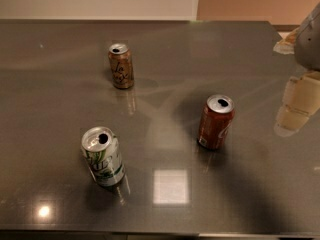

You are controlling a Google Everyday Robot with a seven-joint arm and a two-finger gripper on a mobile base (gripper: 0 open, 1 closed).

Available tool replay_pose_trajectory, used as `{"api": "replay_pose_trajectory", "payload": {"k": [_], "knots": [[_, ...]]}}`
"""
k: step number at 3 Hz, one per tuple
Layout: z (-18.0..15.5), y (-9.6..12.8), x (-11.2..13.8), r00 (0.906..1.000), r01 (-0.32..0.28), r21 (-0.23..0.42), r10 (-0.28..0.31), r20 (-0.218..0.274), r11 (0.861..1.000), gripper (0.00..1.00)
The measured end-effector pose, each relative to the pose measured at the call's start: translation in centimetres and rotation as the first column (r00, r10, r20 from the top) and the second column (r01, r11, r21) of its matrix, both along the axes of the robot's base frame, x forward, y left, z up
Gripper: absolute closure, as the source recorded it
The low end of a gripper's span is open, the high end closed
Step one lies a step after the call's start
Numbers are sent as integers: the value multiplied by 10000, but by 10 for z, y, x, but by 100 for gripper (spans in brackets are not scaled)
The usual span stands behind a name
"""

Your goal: Move coke can near orange can

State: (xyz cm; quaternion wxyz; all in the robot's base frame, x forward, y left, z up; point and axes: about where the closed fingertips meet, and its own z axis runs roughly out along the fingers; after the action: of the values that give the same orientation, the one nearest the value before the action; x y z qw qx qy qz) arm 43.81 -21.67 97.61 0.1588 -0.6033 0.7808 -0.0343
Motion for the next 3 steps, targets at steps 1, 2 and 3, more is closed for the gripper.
{"api": "replay_pose_trajectory", "payload": {"k": [1,2,3], "knots": [[1,0,1,10000,-5,33,5,33,10000,0],[-6,9,8,9997,-237,532,242,-97,9983,0],[-21,25,19,9975,-616,1182,652,-265,9911,0]]}}
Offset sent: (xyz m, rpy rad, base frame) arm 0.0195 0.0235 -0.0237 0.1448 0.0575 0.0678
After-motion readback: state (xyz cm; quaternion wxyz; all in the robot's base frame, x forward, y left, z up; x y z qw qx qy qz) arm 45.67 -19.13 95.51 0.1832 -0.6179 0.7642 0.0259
